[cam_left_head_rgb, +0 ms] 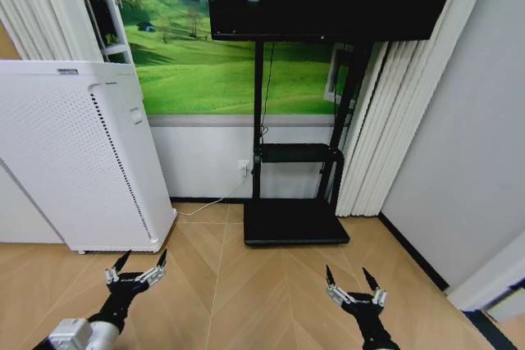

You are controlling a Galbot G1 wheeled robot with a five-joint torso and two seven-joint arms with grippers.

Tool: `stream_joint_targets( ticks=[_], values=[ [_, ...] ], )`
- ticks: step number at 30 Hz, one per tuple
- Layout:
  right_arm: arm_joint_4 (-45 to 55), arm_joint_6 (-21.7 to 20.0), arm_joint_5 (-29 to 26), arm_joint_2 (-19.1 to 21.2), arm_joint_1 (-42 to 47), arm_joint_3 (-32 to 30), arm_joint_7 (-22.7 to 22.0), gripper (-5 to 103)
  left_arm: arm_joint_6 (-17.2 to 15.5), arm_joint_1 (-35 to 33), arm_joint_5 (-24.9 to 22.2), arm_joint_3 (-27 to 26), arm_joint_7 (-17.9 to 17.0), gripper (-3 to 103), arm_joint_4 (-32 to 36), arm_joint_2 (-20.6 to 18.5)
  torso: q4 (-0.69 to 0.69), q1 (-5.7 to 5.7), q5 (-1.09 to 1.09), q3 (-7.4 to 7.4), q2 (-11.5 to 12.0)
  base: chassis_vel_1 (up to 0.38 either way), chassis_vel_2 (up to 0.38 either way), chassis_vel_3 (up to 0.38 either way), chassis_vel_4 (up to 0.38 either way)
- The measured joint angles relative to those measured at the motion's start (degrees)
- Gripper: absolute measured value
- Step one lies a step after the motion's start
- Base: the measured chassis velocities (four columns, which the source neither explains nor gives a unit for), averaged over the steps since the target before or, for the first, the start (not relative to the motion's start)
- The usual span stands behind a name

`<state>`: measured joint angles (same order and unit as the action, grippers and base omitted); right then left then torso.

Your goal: Pick up the trash bin and place the garbage on the floor into it.

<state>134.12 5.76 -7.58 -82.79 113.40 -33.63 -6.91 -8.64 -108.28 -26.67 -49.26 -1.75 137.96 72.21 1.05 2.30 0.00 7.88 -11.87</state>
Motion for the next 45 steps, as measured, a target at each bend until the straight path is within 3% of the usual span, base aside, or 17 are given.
stream_joint_targets(
  ticks=[45],
  values=[
    [-0.01,0.01,-0.01,0.0,0.0,0.0,0.0,100,0.01,0.0,-0.01,0.0,0.04,100,0.0,0.0,0.0,3.01,0.0,6.88,-9.89,0.0,0.0,0.0,0.0]
  ],
)
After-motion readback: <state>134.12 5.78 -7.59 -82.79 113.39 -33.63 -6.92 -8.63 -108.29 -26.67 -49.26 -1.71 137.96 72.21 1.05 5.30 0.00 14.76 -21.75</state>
